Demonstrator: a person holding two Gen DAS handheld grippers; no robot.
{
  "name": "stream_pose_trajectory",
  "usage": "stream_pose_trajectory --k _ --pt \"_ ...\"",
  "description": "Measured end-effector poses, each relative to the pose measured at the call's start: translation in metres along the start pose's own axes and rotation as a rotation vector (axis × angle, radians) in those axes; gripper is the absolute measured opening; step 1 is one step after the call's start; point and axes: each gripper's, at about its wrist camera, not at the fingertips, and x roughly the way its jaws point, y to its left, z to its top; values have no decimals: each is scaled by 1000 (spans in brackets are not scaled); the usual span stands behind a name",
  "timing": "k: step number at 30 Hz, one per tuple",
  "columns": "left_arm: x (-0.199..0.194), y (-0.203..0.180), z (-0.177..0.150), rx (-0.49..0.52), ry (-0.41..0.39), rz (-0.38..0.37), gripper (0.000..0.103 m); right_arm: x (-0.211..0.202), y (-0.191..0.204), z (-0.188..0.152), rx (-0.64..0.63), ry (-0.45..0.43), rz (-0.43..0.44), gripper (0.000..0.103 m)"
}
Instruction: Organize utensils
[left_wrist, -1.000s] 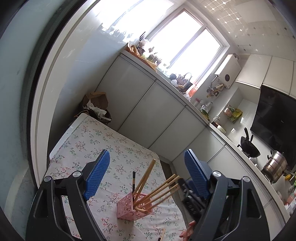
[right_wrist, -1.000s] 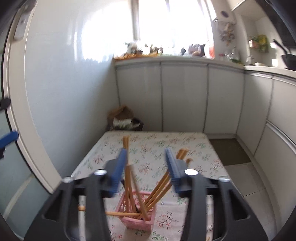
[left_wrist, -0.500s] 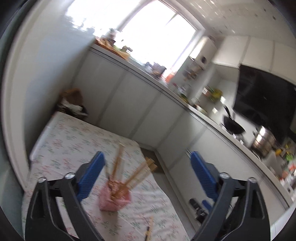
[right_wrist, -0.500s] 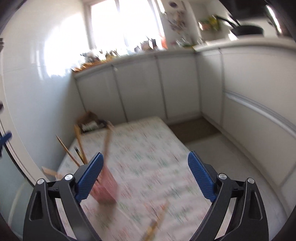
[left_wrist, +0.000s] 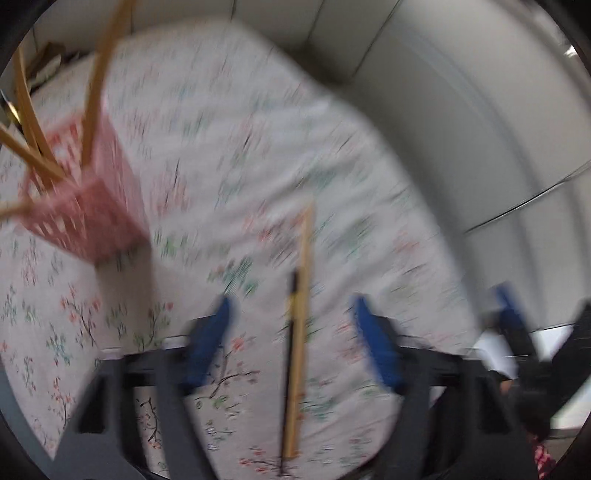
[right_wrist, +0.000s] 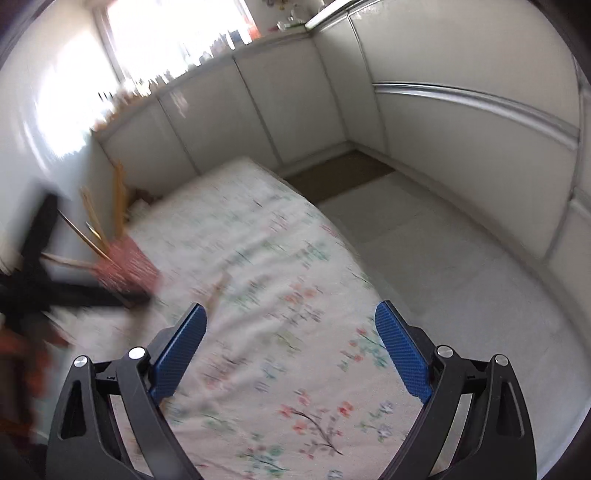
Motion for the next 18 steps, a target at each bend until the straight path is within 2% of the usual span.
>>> stream_pose_trajectory --k 3,5,9,12,16,18 --pt "23 19 0 -58 62 23 39 4 -7 3 31 14 18 90" --pt "29 21 3 -76 89 12 39 6 -12 5 57 27 32 90" --pt "31 20 11 -84 111 19 39 4 -18 8 83 15 49 90" --pt "38 15 14 -48 134 96 38 4 -21 10 99 14 60 90" --pt "46 15 16 -22 139 152 25 4 -27 11 120 20 67 90" --pt "49 15 16 -25 148 136 22 2 -30 11 127 19 63 90"
